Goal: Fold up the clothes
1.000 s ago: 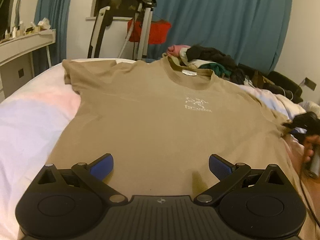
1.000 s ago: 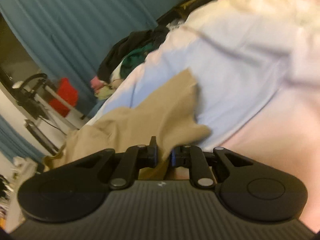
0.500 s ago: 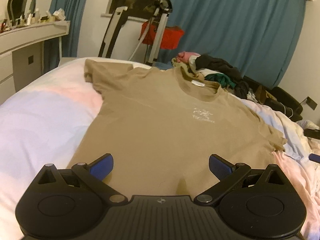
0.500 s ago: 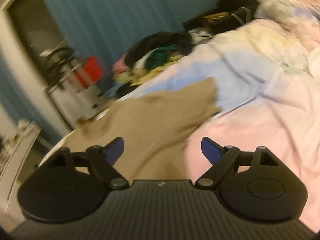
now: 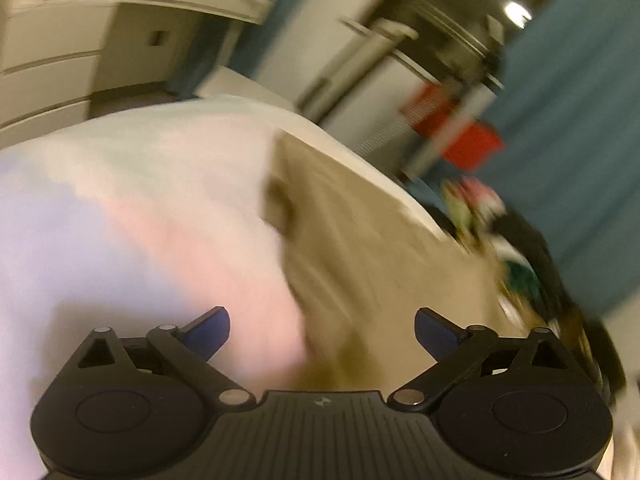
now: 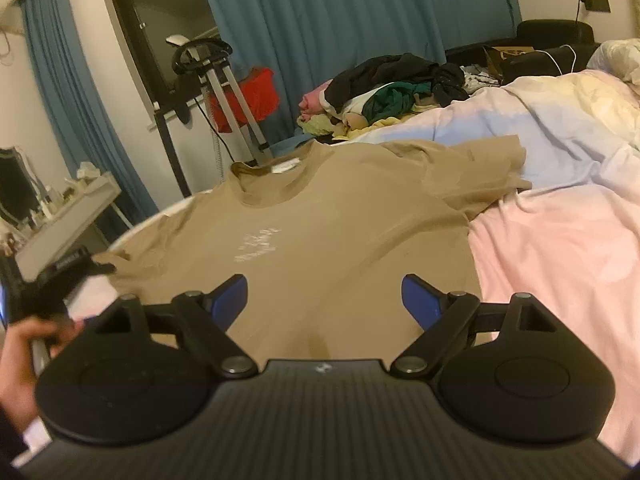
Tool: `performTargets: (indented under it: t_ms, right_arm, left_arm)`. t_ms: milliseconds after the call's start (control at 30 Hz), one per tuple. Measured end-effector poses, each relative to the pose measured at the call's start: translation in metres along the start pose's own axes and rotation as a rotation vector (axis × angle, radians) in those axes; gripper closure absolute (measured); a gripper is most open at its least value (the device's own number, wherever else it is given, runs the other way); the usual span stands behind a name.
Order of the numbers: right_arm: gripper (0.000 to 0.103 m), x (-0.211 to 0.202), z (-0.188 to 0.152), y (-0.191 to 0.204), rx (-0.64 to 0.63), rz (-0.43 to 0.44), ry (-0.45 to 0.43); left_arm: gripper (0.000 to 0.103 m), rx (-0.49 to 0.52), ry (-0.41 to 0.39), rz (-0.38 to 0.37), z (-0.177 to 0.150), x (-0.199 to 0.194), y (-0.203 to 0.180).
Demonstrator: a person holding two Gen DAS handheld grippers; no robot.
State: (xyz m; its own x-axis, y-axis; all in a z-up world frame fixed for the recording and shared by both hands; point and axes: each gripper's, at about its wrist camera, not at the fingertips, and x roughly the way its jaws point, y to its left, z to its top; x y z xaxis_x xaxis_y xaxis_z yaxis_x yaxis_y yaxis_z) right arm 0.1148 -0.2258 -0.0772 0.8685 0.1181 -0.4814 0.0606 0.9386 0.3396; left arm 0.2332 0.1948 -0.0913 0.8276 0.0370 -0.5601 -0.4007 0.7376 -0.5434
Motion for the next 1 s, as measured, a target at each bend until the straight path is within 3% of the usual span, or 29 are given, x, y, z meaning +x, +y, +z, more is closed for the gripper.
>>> performTargets:
  t_ms: [133,167,233,267,300,367,500,633,733,800,933,1000]
  right_arm:
    - [0.017,0.028,-0.001,-0.021,0.095,-0.001,0.058]
    - [0.017,0.034,0.0,-0.024,0.122,0.007,0.071]
    - [0.017,0.045,0.0,-0.028,0.148,0.015,0.086]
    - [0.017,0.05,0.0,-0.029,0.148,0.011,0.086]
    - [0.017,0.054,0.0,-0.029,0.148,0.006,0.09]
    - [0.017,0.061,0.0,-0.032,0.165,0.002,0.102]
    - [0.017,0.064,0.003,-0.035,0.183,0.006,0.107]
    - [0.017,0.062,0.006,-0.034,0.171,0.007,0.096]
    - [0.017,0.056,0.009,-0.033,0.145,0.003,0.078]
    - [0.017,0.05,0.011,-0.031,0.12,0.007,0.058]
    - [0.017,0.038,0.018,-0.027,0.083,0.014,0.017]
    - [0.017,0.033,0.021,-0.026,0.067,0.011,0.002]
  left_arm:
    - [0.006,-0.059,-0.079,-0.022,0.026,0.037,0.001]
    - [0.014,-0.059,-0.09,-0.024,0.031,0.045,-0.001]
    - [0.042,-0.027,-0.073,0.008,0.039,0.062,-0.011]
    - [0.074,-0.024,-0.063,0.027,0.041,0.066,-0.013]
    - [0.095,-0.023,-0.054,0.045,0.043,0.07,-0.014]
    - [0.099,-0.058,-0.074,0.036,0.051,0.069,-0.008]
    - [0.099,-0.014,-0.128,-0.025,0.074,0.055,0.0]
    - [0.093,0.063,-0.105,0.07,0.079,0.055,0.01]
    - [0.079,0.125,-0.083,0.126,0.077,0.051,0.014]
    - [0.05,0.194,-0.067,0.105,0.067,0.033,0.007]
    - [0.036,0.384,-0.033,0.06,0.037,-0.009,-0.03]
    - [0.024,0.47,-0.036,0.032,0.015,-0.037,-0.051]
